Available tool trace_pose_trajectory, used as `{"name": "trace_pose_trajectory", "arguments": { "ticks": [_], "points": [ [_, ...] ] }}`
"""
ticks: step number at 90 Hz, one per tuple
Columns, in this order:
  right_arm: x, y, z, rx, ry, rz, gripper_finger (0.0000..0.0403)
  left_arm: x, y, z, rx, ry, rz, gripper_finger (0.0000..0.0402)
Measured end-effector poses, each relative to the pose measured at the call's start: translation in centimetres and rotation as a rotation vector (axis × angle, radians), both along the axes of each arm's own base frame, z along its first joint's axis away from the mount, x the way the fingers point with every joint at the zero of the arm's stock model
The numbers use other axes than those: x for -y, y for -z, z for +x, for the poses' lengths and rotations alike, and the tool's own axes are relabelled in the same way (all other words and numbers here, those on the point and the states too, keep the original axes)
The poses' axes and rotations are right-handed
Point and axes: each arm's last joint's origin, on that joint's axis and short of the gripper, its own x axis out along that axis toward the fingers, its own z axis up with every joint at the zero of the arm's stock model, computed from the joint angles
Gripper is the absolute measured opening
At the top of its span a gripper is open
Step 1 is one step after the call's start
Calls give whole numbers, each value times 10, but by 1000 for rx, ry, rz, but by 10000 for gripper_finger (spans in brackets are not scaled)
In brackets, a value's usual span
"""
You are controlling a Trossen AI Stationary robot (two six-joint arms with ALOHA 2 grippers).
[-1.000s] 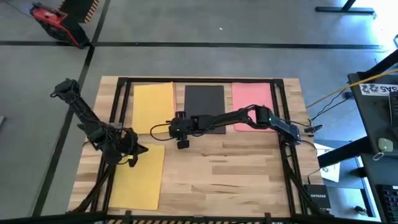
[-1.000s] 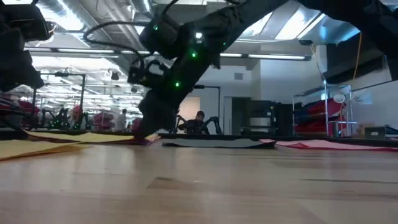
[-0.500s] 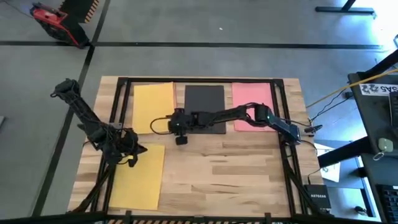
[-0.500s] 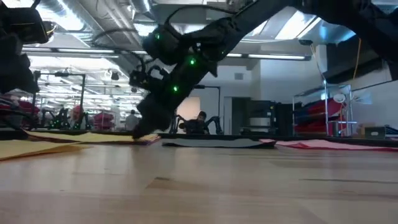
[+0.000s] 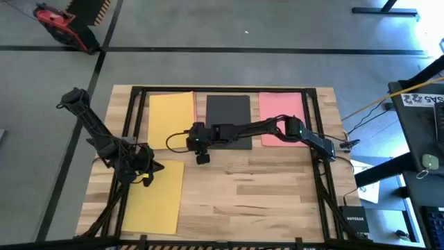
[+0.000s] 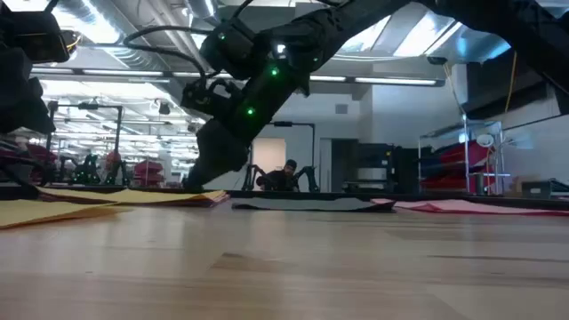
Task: Organize paper
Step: Stack the yellow paper on top of the stacked yellow papers
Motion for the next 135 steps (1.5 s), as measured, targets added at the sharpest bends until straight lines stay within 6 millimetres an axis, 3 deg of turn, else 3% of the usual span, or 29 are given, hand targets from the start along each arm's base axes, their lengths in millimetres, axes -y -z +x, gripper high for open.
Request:
{"name": "trace_pose_trajectory", "arguments": {
  "ticks": [11,39,74,92,117,135],
  "points": [
    [3,15,1,-28,3,-3,172,0,0,0,-2,0,3,0],
    [4,19,1,-38,22,-22,165,0,0,0,-2,-4,-2,0],
    [1,21,1,-47,21,-22,6,1,-1,1,9,0,-25,0],
    [-5,17,2,-57,19,-34,11,5,-9,4,52,36,-36,0],
    [-25,-4,11,-46,-14,-41,1,12,-41,10,119,116,3,0],
    [-43,-11,10,-65,20,-180,9,11,-42,9,112,123,18,0]
  ]
}}
